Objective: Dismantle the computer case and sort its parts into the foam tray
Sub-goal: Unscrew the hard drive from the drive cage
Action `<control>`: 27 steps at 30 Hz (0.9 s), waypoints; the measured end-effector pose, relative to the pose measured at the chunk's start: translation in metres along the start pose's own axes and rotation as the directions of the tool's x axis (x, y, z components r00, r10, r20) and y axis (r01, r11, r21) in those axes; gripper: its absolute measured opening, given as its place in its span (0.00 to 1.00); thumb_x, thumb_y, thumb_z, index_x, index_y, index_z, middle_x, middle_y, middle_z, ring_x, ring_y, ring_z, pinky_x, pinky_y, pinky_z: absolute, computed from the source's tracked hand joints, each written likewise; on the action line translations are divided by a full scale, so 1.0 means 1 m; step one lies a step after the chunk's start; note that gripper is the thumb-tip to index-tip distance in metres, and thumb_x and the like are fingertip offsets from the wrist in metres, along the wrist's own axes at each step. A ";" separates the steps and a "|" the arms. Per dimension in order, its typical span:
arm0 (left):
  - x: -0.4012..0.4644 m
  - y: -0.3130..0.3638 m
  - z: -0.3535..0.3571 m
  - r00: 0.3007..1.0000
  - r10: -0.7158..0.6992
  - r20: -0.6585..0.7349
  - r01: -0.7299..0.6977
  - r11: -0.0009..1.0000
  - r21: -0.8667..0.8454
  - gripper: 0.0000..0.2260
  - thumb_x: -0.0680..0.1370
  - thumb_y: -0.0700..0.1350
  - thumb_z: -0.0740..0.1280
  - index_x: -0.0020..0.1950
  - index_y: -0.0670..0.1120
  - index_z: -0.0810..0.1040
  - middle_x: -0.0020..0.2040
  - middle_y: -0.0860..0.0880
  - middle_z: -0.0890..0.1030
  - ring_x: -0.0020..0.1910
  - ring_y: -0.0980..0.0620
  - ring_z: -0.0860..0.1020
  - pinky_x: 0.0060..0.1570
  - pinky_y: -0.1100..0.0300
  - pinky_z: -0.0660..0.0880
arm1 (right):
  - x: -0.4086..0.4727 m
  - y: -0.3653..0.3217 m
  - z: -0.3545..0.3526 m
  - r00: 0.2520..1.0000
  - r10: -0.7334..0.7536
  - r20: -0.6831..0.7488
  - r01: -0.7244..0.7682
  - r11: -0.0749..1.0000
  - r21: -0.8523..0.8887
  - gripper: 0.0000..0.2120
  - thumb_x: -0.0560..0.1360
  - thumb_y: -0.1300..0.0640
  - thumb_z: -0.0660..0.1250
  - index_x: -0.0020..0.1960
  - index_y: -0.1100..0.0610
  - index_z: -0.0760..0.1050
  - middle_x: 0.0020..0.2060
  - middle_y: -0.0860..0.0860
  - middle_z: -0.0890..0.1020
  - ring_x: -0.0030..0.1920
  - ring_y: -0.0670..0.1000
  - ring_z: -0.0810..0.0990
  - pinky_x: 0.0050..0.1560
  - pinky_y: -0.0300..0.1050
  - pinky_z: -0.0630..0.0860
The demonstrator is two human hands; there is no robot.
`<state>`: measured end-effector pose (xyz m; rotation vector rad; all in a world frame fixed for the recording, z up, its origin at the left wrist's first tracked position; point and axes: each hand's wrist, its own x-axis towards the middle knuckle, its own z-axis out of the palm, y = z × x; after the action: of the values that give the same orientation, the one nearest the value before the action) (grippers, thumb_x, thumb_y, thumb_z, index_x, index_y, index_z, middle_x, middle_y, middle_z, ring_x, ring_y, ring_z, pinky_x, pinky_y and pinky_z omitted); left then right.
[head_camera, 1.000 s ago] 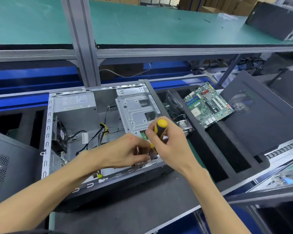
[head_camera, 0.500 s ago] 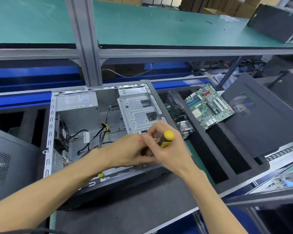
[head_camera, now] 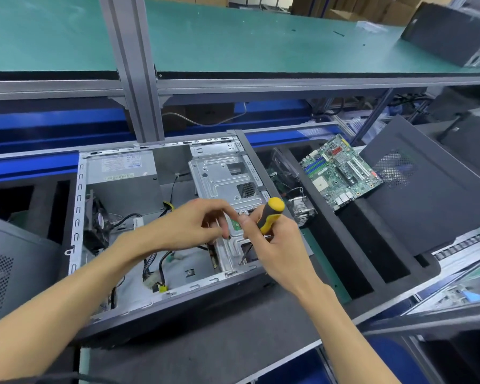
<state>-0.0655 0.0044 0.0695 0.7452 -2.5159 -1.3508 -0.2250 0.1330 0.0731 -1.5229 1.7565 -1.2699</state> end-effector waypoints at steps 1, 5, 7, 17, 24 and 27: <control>-0.001 -0.002 -0.002 1.000 -0.012 -0.005 0.012 1.000 -0.008 0.14 0.78 0.36 0.66 0.57 0.54 0.79 0.43 0.55 0.84 0.43 0.55 0.82 0.48 0.55 0.80 | 0.000 -0.001 -0.001 1.000 -0.005 -0.005 0.005 1.000 0.006 0.16 0.81 0.47 0.66 0.37 0.54 0.72 0.30 0.52 0.74 0.31 0.46 0.70 0.34 0.34 0.66; -0.003 -0.006 0.002 0.999 -0.038 -0.005 0.038 0.999 -0.022 0.16 0.78 0.34 0.63 0.55 0.53 0.81 0.43 0.55 0.85 0.44 0.58 0.82 0.47 0.62 0.79 | 0.002 -0.008 -0.005 0.999 0.012 -0.033 -0.010 0.998 0.060 0.15 0.81 0.51 0.67 0.36 0.51 0.72 0.27 0.44 0.70 0.29 0.44 0.67 0.32 0.32 0.63; -0.004 -0.005 0.005 0.999 -0.046 -0.005 0.046 0.998 -0.045 0.15 0.78 0.34 0.63 0.55 0.52 0.82 0.43 0.55 0.85 0.43 0.59 0.82 0.47 0.64 0.77 | 0.003 -0.010 -0.007 0.999 0.012 -0.040 -0.009 0.997 0.073 0.16 0.82 0.54 0.67 0.35 0.48 0.71 0.25 0.42 0.69 0.28 0.44 0.68 0.32 0.31 0.63; 0.000 0.014 0.015 0.981 0.042 0.192 -0.013 0.989 -0.148 0.05 0.80 0.41 0.70 0.48 0.39 0.82 0.45 0.52 0.86 0.41 0.50 0.83 0.45 0.52 0.81 | 0.014 -0.019 -0.013 0.995 0.011 -0.101 0.010 0.978 0.207 0.17 0.79 0.47 0.65 0.36 0.56 0.70 0.22 0.43 0.68 0.24 0.45 0.65 0.31 0.39 0.64; 0.037 0.029 0.015 0.978 -0.191 -0.085 0.120 0.844 -0.523 0.07 0.80 0.37 0.68 0.55 0.39 0.83 0.43 0.41 0.86 0.42 0.43 0.85 0.43 0.60 0.82 | 0.020 -0.014 -0.074 0.890 0.128 -0.438 0.064 0.915 0.398 0.17 0.78 0.47 0.66 0.32 0.48 0.69 0.28 0.46 0.69 0.23 0.46 0.63 0.24 0.37 0.61; 0.074 0.063 0.052 0.979 -0.197 -0.059 0.129 0.812 -0.570 0.07 0.82 0.36 0.65 0.54 0.37 0.83 0.41 0.41 0.86 0.39 0.46 0.85 0.40 0.61 0.81 | 0.019 0.008 -0.112 0.837 0.176 -0.518 0.033 0.929 0.369 0.17 0.78 0.48 0.66 0.31 0.48 0.69 0.28 0.46 0.69 0.24 0.46 0.61 0.24 0.35 0.59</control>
<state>-0.1707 0.0327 0.0871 0.8785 -1.8275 -1.9176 -0.3268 0.1516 0.1203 -0.9194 1.7323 -2.0042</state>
